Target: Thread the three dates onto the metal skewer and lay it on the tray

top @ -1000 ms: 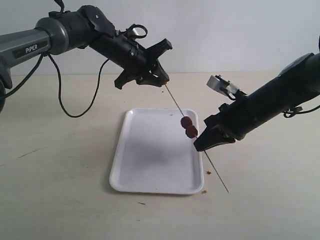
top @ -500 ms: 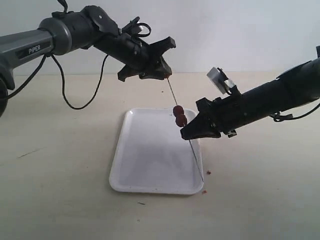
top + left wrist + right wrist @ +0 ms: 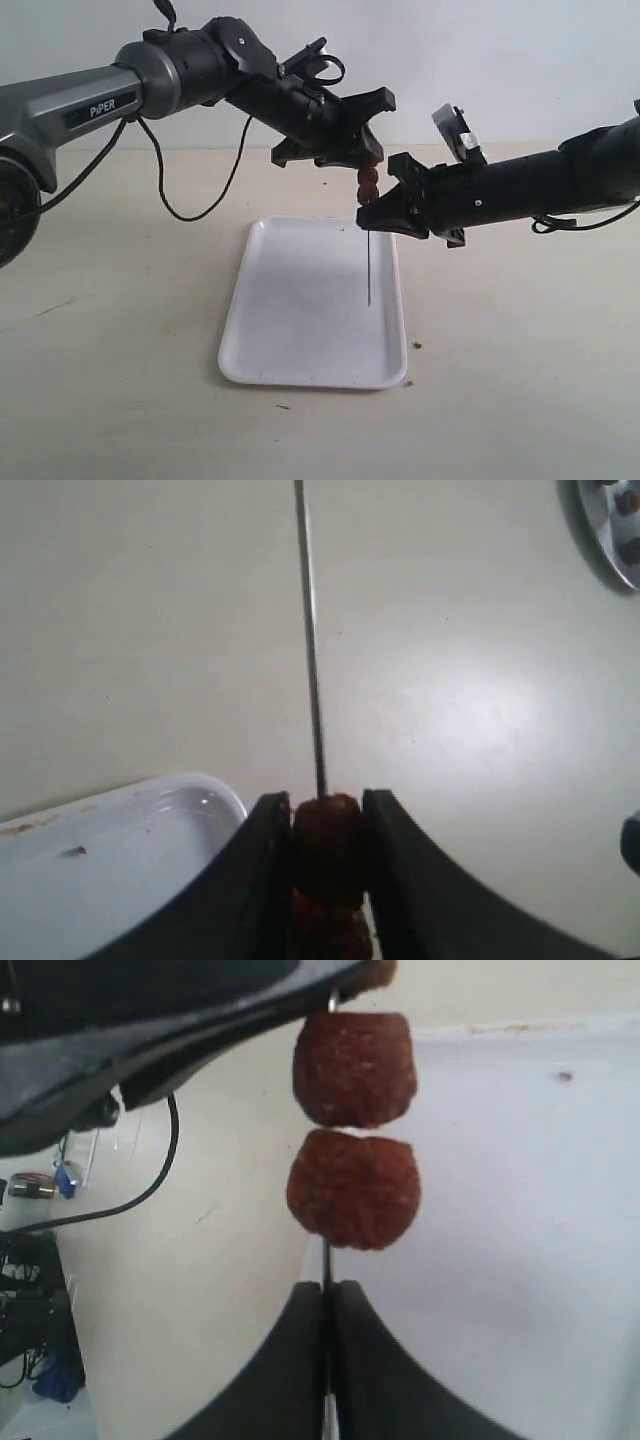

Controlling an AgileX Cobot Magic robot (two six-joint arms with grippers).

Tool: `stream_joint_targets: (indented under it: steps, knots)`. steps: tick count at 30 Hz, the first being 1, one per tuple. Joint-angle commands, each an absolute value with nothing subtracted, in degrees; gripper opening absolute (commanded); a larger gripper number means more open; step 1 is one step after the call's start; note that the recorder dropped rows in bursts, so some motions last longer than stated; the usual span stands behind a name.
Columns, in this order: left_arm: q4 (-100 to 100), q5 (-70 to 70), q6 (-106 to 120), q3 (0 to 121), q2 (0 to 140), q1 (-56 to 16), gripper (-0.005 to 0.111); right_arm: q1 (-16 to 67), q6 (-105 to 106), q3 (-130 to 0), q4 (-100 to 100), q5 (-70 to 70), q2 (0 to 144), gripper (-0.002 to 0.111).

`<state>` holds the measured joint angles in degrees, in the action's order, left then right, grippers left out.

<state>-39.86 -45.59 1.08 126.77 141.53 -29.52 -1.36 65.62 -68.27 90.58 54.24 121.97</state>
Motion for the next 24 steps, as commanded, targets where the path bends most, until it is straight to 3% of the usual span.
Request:
stream_joint_targets:
  steps: [1, 7, 14, 24]
  knots:
    - [-39.6, -47.9, 1.3, 126.8, 140.9, -30.0, 0.027, -1.4, 70.4, -68.4, 96.9, 54.0, 121.8, 0.000]
    - [-39.6, -49.0, 1.3, 126.8, 140.9, -30.0, 0.030, -1.4, 70.4, -68.4, 96.2, 54.1, 121.8, 0.000]
    - [-39.6, -49.5, 1.4, 126.8, 140.9, -30.0, 0.060, -1.4, 70.6, -68.4, 95.3, 54.0, 121.8, 0.000]
    - [-39.3, -50.5, 2.1, 126.8, 138.9, -27.4, 0.062, -1.4, 70.6, -68.4, 91.1, 54.0, 121.8, 0.000]
